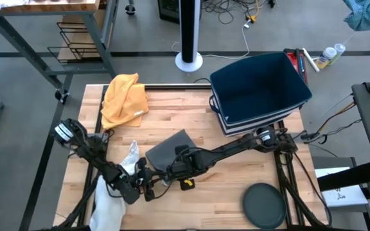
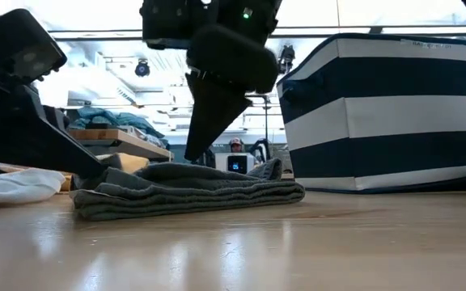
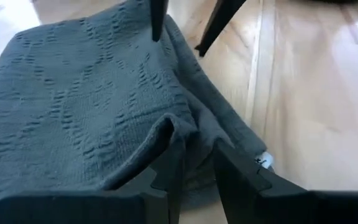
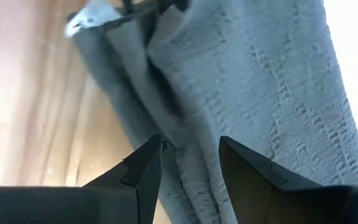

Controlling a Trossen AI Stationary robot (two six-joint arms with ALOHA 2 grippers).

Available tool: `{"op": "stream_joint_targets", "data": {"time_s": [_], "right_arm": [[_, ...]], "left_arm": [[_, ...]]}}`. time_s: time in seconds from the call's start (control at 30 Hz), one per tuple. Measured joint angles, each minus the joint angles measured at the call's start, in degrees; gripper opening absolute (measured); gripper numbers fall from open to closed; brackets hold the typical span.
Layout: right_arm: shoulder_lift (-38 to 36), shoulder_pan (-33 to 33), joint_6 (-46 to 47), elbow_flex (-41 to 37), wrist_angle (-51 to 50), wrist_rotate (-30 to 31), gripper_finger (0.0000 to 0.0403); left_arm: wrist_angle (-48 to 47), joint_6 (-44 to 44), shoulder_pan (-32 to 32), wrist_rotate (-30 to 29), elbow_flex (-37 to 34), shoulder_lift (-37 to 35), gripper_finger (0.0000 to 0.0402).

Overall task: Fold kitchen towel into neat rectangle
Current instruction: Fold the gray towel

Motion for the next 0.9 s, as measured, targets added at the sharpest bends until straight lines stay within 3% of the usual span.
{"op": "stream_joint_targets", "data": {"time_s": [0.27, 0.47, 0.73, 0.9], "right_arm": [[1.8, -0.8, 0.9, -0.3, 2.6, 0.2, 0.0145], [3.6, -1.8, 2.9, -0.4, 2.4, 0.2, 0.0148], [3.9, -3.1, 4.6, -0.9, 2.4, 0.1, 0.0159], [3.9, -3.4, 4.6, -0.9, 2.9, 0.1, 0.0160]], "left_arm": [[0.3, 3.1, 2.5, 0.2, 0.1, 0.0, 0.0086], [1.5, 9.9, 3.6, -3.0, 0.6, 0.0, 0.0098], [9.6, 18.2, 2.5, 0.9, 0.8, 0.0, 0.0116], [9.1, 18.2, 3.9, -2.6, 0.6, 0.0, 0.0111]]}}
